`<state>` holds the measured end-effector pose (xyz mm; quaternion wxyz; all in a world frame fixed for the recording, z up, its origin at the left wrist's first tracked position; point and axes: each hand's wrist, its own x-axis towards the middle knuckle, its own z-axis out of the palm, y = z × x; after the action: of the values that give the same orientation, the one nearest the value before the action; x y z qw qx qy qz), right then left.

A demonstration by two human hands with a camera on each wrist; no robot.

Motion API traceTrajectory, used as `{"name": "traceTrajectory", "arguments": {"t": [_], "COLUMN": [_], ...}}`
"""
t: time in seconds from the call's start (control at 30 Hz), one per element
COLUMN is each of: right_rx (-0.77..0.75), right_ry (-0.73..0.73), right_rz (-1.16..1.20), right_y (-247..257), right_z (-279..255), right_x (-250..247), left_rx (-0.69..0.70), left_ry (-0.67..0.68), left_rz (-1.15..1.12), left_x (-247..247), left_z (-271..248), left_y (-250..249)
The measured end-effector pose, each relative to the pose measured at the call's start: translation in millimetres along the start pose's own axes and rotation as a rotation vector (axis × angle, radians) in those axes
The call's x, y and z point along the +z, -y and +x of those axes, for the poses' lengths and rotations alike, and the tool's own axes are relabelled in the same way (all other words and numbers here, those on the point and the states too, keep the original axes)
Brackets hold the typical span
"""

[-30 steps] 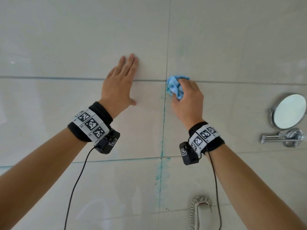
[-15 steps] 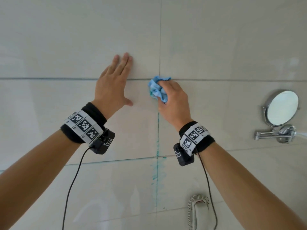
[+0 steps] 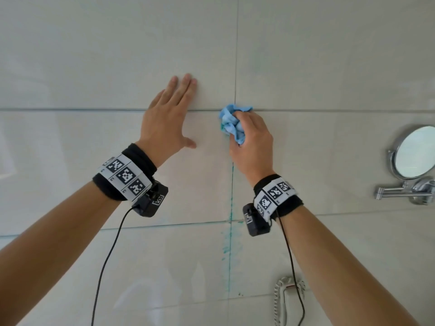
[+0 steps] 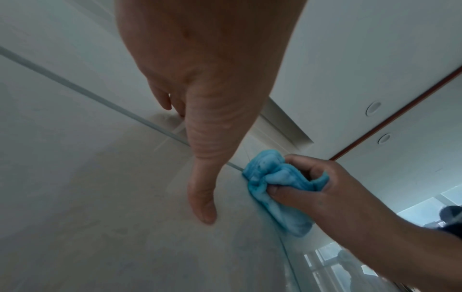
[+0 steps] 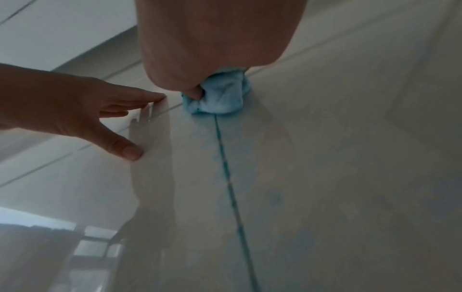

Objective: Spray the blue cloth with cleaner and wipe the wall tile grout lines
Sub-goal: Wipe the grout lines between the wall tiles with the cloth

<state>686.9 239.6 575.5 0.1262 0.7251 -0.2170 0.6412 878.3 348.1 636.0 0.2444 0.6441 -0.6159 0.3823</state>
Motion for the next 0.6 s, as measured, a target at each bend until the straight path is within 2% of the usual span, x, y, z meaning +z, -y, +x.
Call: {"name": "traceTrajectory", "arguments": {"t": [0.1,0.23,0.3,0.47,0.6], "right_rx": [-0.006,-0.275,-0.325,-0.103,-0.077], "right_ry": [0.015,0.208,0.232,0.021,0.035], "right_rz": [-0.002,-0.115,-0.164,-0.079,-0.065], "right_y": [5,-17,-26,-19,-15], "right_z": [-15,-30,-17,7,-23], "right_x": [7,-11,-19,-10,2], "left_rx": [-0.005,-0.006,-0.014,-0.022,-0.023], "left_ry": [0.004,0.008,0.010,0.006,0.001], "left_rz": [-0.003,-0.006,-0.008,-0.019,-0.026], "left_x": [1,1,1,3,6], "left_z": [0,-1,-1,-2,-3], "left_y": [0,0,-1,-2,-4]}}
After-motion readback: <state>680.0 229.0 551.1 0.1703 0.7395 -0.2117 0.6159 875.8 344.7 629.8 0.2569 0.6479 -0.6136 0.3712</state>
